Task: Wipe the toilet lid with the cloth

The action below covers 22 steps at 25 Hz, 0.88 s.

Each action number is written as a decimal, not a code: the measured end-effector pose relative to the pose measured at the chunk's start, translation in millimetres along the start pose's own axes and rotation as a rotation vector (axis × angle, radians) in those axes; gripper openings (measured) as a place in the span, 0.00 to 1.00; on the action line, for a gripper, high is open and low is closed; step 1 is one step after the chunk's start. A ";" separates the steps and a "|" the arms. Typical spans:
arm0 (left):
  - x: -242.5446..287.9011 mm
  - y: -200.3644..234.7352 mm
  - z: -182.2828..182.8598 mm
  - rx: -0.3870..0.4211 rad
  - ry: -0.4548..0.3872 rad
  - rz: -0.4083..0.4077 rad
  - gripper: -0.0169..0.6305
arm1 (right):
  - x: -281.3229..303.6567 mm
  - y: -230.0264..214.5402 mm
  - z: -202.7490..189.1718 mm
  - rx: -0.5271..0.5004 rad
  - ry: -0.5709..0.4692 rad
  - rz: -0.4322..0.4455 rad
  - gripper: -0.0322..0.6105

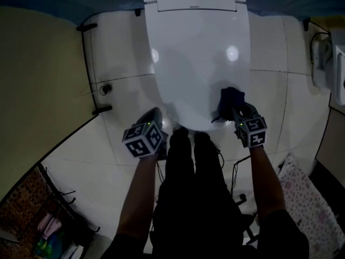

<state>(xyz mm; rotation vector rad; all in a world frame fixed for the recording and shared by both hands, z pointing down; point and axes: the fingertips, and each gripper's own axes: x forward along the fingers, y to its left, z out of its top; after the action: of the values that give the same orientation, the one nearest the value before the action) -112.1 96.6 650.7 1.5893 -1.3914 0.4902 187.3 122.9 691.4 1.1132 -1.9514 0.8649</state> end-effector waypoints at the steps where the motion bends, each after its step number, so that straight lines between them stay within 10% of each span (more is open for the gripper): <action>1: 0.1 0.9 -0.9 -0.001 -0.002 0.004 0.02 | -3.2 -8.4 -1.8 0.003 -0.003 -0.021 0.15; 11: -4.1 -4.7 -8.1 -0.036 -0.029 0.042 0.02 | -13.1 -29.4 -16.3 0.090 0.035 -0.202 0.15; 22: -23.8 19.6 -13.4 -0.084 -0.038 0.100 0.02 | 1.1 165.2 55.9 0.000 -0.087 0.256 0.15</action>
<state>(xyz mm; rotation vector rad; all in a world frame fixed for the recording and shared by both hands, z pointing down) -133.1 122.4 645.8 1.4735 -1.5067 0.4569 25.1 143.2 630.7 0.9266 -2.1998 0.9632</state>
